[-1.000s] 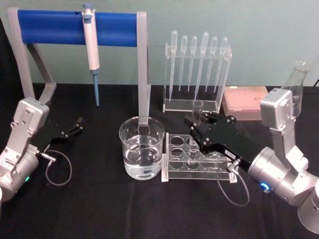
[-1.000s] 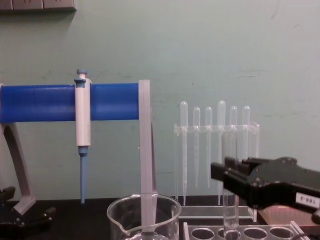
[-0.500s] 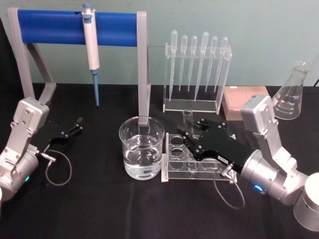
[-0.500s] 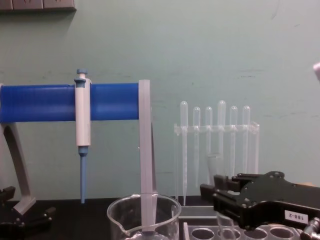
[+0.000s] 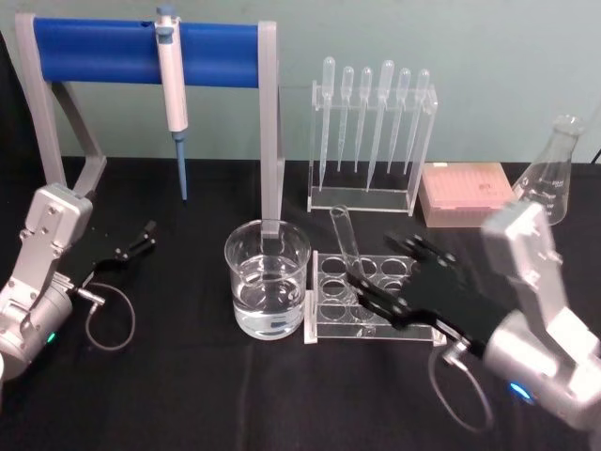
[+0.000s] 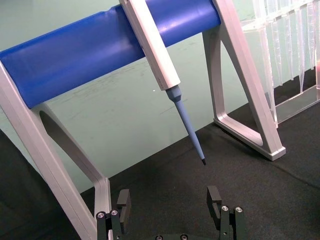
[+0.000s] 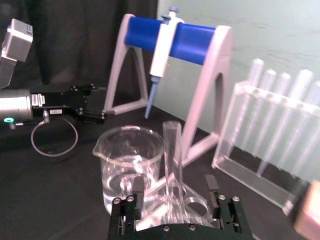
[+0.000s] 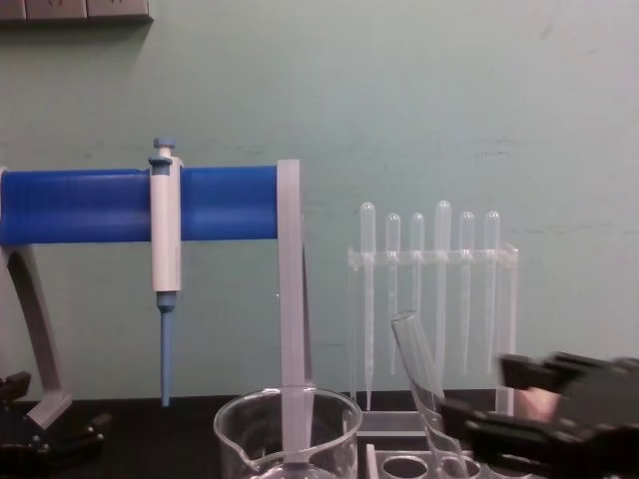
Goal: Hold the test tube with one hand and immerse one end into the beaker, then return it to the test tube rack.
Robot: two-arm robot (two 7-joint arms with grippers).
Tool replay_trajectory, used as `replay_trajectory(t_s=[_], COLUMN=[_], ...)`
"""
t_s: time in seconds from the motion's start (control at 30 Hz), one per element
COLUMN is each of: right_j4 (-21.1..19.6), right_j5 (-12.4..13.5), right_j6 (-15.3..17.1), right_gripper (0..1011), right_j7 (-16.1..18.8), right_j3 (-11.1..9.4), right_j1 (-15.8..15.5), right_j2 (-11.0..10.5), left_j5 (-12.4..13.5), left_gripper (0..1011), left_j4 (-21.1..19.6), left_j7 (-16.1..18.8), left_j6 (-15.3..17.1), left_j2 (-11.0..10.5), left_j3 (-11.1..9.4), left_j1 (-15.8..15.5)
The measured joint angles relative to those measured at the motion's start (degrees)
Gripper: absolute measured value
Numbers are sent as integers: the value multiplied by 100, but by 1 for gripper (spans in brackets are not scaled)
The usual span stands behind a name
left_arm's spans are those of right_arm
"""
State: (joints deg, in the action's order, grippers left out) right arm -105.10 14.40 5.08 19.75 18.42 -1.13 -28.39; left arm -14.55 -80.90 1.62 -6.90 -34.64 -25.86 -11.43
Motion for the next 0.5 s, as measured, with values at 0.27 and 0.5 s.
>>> replay_trajectory(t_s=[0.27, 0.5], right_j4=[-532, -120], right_j5=[109, 175], right_j6=[-188, -521], right_gripper=[964, 1002], right_j7=[-455, -798], right_j3=[-843, -1360], right_j1=[-1119, -1340], right_j2=[-165, 61], left_j5=[0, 0], left_gripper=[1000, 1000], left_j4=[0, 0], left_j7=[0, 0], left_j6=[0, 0], left_j2=[0, 0], left_j3=[0, 0], left_j1=[0, 0])
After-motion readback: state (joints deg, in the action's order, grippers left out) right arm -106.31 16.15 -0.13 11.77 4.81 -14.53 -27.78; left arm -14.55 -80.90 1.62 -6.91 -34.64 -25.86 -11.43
